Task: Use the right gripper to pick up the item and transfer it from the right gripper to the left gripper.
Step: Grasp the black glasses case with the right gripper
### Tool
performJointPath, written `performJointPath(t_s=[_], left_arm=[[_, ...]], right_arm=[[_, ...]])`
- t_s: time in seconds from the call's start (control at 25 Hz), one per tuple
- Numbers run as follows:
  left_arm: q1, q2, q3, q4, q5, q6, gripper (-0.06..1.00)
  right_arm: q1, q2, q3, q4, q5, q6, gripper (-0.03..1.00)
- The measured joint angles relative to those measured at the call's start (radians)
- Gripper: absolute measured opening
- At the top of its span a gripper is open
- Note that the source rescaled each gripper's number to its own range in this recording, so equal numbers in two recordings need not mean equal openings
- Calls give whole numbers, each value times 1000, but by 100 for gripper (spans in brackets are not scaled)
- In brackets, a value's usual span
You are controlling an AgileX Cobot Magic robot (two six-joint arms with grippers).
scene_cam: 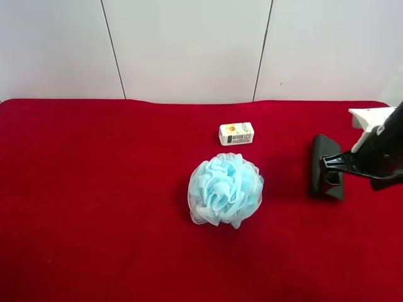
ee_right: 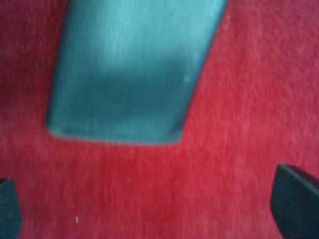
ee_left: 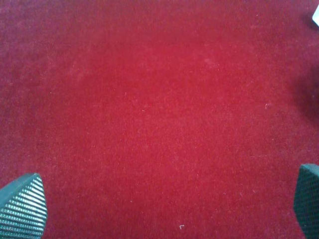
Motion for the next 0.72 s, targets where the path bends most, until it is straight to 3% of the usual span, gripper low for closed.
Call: performJointPath(t_s=[0.72], left_arm=[[0,0,0,0,0,0,100]], right_arm=[[0,220,-12,-15,-267,6,98]])
